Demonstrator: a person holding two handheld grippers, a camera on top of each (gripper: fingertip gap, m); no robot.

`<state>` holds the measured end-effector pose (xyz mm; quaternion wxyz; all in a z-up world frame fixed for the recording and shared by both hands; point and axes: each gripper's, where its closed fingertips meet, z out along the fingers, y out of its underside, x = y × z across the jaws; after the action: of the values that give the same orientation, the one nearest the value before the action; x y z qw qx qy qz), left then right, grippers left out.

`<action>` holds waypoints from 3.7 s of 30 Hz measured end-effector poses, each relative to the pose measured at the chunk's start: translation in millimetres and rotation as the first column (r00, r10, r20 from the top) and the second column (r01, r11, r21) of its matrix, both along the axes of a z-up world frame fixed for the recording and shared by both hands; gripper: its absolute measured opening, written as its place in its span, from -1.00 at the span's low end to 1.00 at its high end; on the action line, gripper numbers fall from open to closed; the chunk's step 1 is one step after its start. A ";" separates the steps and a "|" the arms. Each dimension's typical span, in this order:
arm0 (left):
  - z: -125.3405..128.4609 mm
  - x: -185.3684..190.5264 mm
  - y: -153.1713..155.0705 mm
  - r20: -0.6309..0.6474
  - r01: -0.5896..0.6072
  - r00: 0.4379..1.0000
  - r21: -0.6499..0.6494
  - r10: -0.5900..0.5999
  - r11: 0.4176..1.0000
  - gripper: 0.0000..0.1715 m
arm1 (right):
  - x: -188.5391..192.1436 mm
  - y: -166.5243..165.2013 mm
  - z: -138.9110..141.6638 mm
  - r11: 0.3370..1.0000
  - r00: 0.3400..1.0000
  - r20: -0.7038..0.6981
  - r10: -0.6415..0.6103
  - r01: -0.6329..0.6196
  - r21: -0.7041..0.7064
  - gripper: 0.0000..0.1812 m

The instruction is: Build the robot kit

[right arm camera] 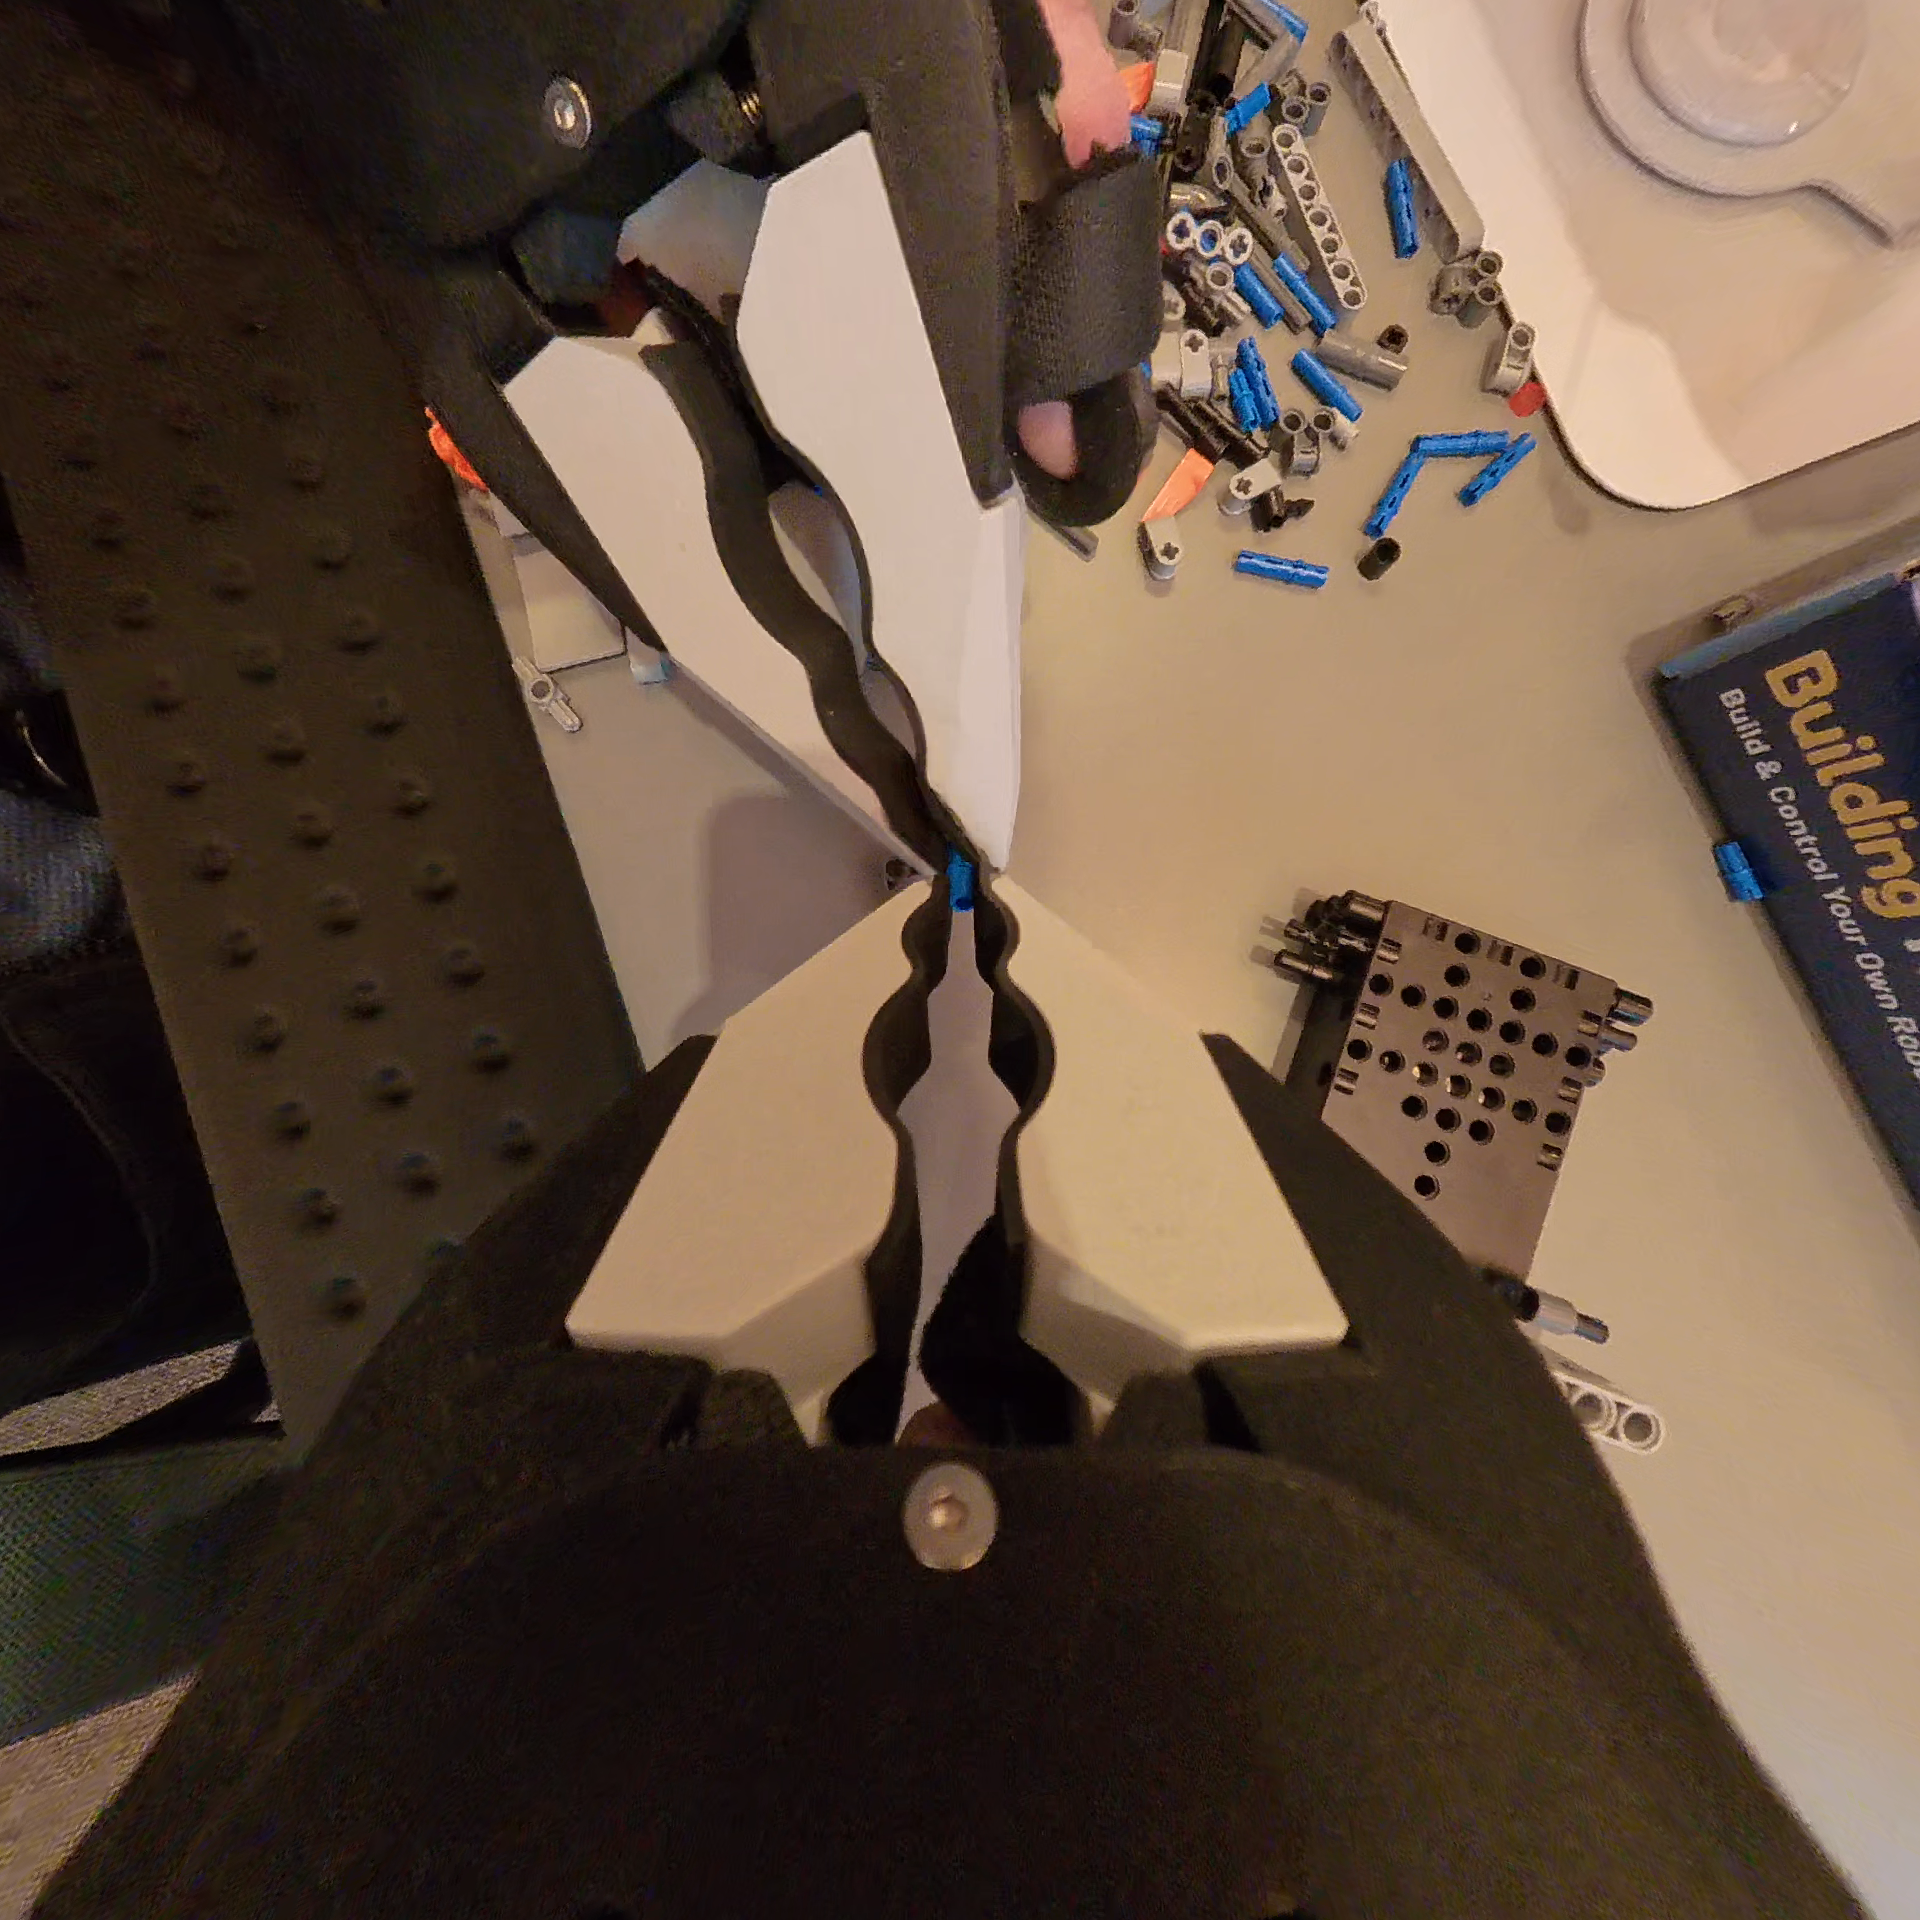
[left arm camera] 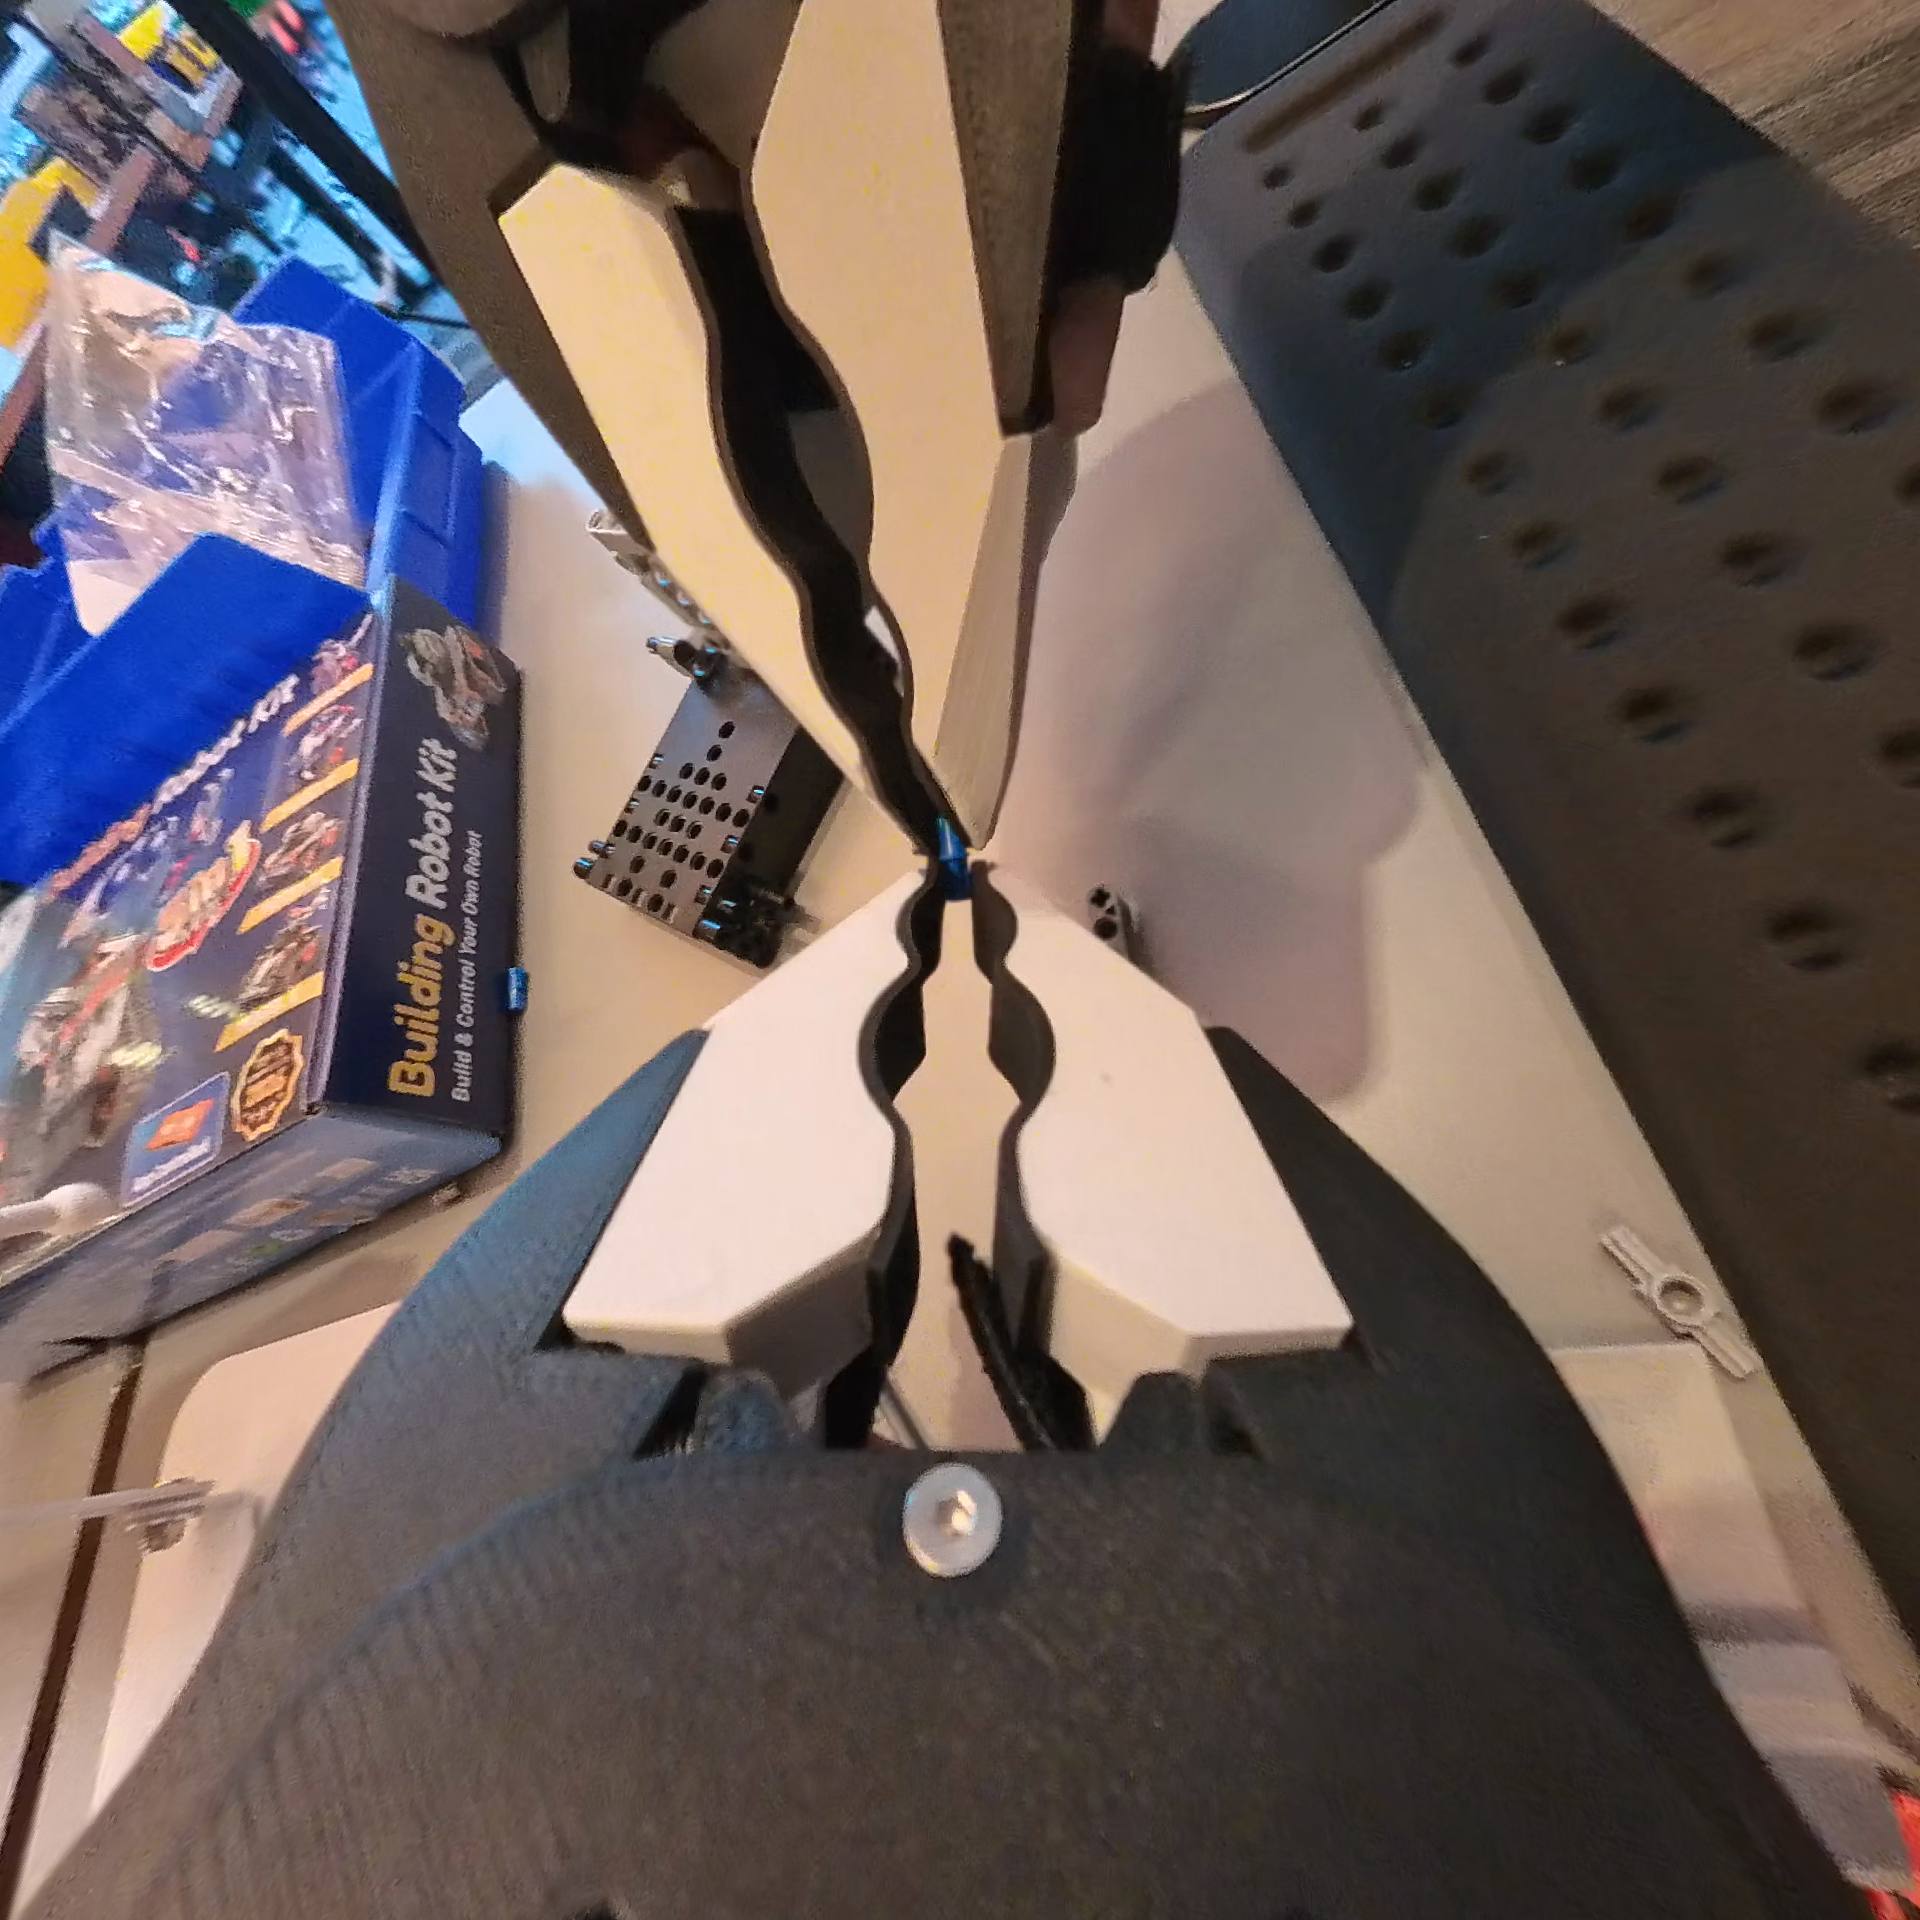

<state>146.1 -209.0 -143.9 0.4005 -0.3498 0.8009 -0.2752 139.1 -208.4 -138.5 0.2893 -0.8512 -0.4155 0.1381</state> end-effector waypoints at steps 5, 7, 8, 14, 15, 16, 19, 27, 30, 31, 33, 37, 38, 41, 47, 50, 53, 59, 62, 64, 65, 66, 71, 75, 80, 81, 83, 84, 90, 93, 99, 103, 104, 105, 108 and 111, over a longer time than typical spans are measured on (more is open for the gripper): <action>10.0 2.5 6.0 0.049 -0.037 0.998 -0.013 0.038 0.999 -0.98 | 1.9 6.2 10.6 0.997 0.997 -0.059 -0.056 0.058 0.041 -0.97; 16.5 2.7 8.6 0.080 -0.046 0.996 -0.032 0.048 0.998 -0.98 | 1.6 9.4 17.5 0.993 0.986 -0.136 -0.099 0.107 0.051 -0.97; 19.1 2.9 9.6 0.095 -0.051 0.994 -0.027 0.054 0.998 -0.98 | 1.2 10.3 19.8 0.990 0.977 -0.177 -0.121 0.132 0.049 -0.96; 30.9 5.5 12.5 0.178 -0.087 0.980 -0.003 0.086 0.996 -0.98 | 2.0 13.1 31.5 0.971 0.897 -0.388 -0.211 0.239 0.025 -0.97; 32.1 5.3 12.1 0.185 -0.086 0.979 -0.001 0.085 0.996 -0.98 | 1.7 12.8 32.5 0.969 0.890 -0.405 -0.210 0.244 0.034 -0.97; 31.9 5.2 11.5 0.184 -0.084 0.979 -0.009 0.084 0.996 -0.98 | 1.7 12.6 32.2 0.968 0.888 -0.410 -0.210 0.249 0.043 -0.97; 32.3 5.8 10.4 0.181 -0.080 0.980 -0.045 0.086 0.996 -0.98 | 2.1 11.8 33.1 0.964 0.868 -0.445 -0.221 0.263 0.033 -0.97; -8.6 -22.1 -8.7 -0.091 0.041 0.995 -0.046 -0.045 0.998 -0.88 | 14.5 -7.0 -9.1 0.994 0.992 0.088 -0.093 0.087 0.069 -0.98; -24.3 -29.1 -10.7 -0.124 0.088 0.989 0.053 -0.081 0.995 -0.86 | 8.3 -14.6 -22.9 1.000 0.979 0.205 -0.009 0.004 0.026 -0.98; -27.4 -28.9 -11.8 -0.128 0.096 0.988 0.067 -0.087 0.993 -0.86 | 8.3 -15.8 -27.7 1.000 0.970 0.241 0.007 -0.011 0.012 -0.98; -32.5 -28.6 -16.6 -0.139 0.117 0.984 0.066 -0.107 0.991 -0.85 | 8.8 -17.8 -36.0 0.999 0.953 0.300 0.034 -0.030 -0.017 -0.98; -44.0 -27.9 -20.0 -0.164 0.133 0.980 0.092 -0.116 0.987 -0.85 | 4.5 -18.1 -42.1 0.997 0.941 0.332 0.066 -0.054 -0.048 -0.98; -45.2 -27.4 -20.7 -0.165 0.131 0.980 0.089 -0.116 0.987 -0.89 | 4.4 -18.1 -43.4 0.997 0.937 0.343 0.073 -0.058 -0.055 -0.98; -45.0 -26.5 -21.5 -0.167 0.130 0.979 0.078 -0.115 0.989 -0.88 | 6.1 -17.1 -44.9 0.995 0.924 0.371 0.086 -0.064 -0.072 -0.98; -45.0 -26.4 -21.8 -0.167 0.127 0.979 0.067 -0.115 0.990 -0.90 | 6.7 -17.9 -44.8 0.991 0.910 0.399 0.115 -0.077 -0.110 -0.97; -45.3 -26.3 -22.7 -0.167 0.130 0.979 0.065 -0.118 0.989 -0.92 | 6.5 -18.1 -44.9 0.987 0.901 0.412 0.138 -0.093 -0.128 -0.97; -45.4 -25.9 -22.9 -0.167 0.128 0.979 0.061 -0.116 0.990 -0.93 | 6.1 -18.7 -44.8 0.981 0.891 0.419 0.177 -0.128 -0.143 -0.97; -48.8 -26.0 -18.8 -0.180 0.117 0.978 0.063 -0.104 0.991 -0.90 | 9.3 -18.2 -44.5 0.971 0.880 0.416 0.229 -0.176 -0.162 -0.97; -49.1 -25.5 -20.4 -0.165 0.121 0.980 0.070 -0.108 0.990 -0.94 | 10.7 -17.4 -42.8 0.972 0.880 0.419 0.225 -0.171 -0.163 -0.97; -45.9 -25.4 -21.2 -0.158 0.127 0.981 0.070 -0.114 0.989 -0.89 | 13.2 -17.7 -41.6 0.974 0.880 0.423 0.216 -0.162 -0.161 -0.97; -43.3 -25.2 -21.9 -0.151 0.127 0.982 0.058 -0.117 0.990 -0.89 | 12.7 -18.0 -40.9 0.974 0.886 0.413 0.212 -0.159 -0.159 -0.97; -42.0 -25.2 -21.1 -0.153 0.124 0.982 0.052 -0.115 0.991 -0.88 | 12.0 -19.3 -41.0 0.974 0.891 0.403 0.210 -0.156 -0.163 -0.97; -46.3 -21.1 -14.4 -0.181 0.098 0.980 0.042 -0.089 0.994 -0.82 | 11.5 -19.2 -43.1 0.978 0.904 0.386 0.185 -0.132 -0.158 -0.97; -47.8 -20.8 -17.5 -0.189 0.103 0.977 0.038 -0.094 0.994 -0.86 | 10.6 -20.3 -44.2 0.978 0.909 0.376 0.182 -0.128 -0.164 -0.97; -48.3 -21.5 -19.2 -0.189 0.102 0.978 0.034 -0.094 0.994 -0.88 | 10.3 -20.1 -44.3 0.978 0.907 0.382 0.178 -0.120 -0.171 -0.97; -48.4 -21.4 -19.6 -0.189 0.102 0.977 0.031 -0.094 0.994 -0.89 | 9.8 -20.0 -44.3 0.978 0.906 0.384 0.179 -0.119 -0.174 -0.97; -48.6 -21.5 -21.2 -0.187 0.104 0.978 0.029 -0.097 0.994 -0.90 | 9.0 -19.8 -44.6 0.977 0.907 0.384 0.173 -0.109 -0.183 -0.97; -48.6 -21.5 -21.8 -0.186 0.106 0.978 0.033 -0.098 0.994 -0.90 | 9.1 -19.8 -44.7 0.976 0.906 0.386 0.173 -0.107 -0.188 -0.97; -48.7 -21.2 -24.5 -0.182 0.111 0.978 0.039 -0.102 0.993 -0.90 | 9.4 -20.5 -44.8 0.975 0.900 0.404 0.166 -0.087 -0.207 -0.97; -48.8 -21.0 -24.9 -0.182 0.113 0.978 0.048 -0.102 0.992 -0.90 | 10.0 -20.9 -44.6 0.974 0.896 0.414 0.158 -0.071 -0.217 -0.97; -49.0 -20.8 -26.3 -0.182 0.115 0.978 0.053 -0.103 0.992 -0.91 | 12.2 -20.9 -44.7 0.971 0.902 0.406 0.144 -0.050 -0.233 -0.97; -49.0 -20.4 -30.0 -0.184 0.121 0.977 0.053 -0.109 0.991 -0.90 | 10.9 -23.9 -44.3 0.967 0.912 0.385 0.140 -0.041 -0.253 -0.97; -49.1 -20.4 -30.8 -0.185 0.121 0.977 0.053 -0.109 0.991 -0.90 | 12.4 -24.0 -44.5 0.967 0.910 0.392 0.135 -0.035 -0.253 -0.97; -49.1 -20.2 -31.0 -0.186 0.119 0.977 0.052 -0.108 0.992 -0.90 | 12.8 -24.6 -44.5 0.967 0.910 0.393 0.134 -0.033 -0.254 -0.97; -49.2 -20.1 -31.2 -0.192 0.112 0.976 0.049 -0.101 0.992 -0.90 | 11.0 -26.0 -44.4 0.966 0.916 0.379 0.131 -0.031 -0.258 -0.97; -49.1 -19.6 -31.5 -0.195 0.102 0.977 0.046 -0.091 0.994 -0.90 | 11.6 -26.8 -42.8 0.967 0.917 0.379 0.124 -0.025 -0.255 -0.97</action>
<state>126.5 -240.5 -193.0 0.3170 -0.3242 0.8593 -0.2366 150.7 -235.1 -181.3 0.0874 -0.8743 -0.4768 0.0263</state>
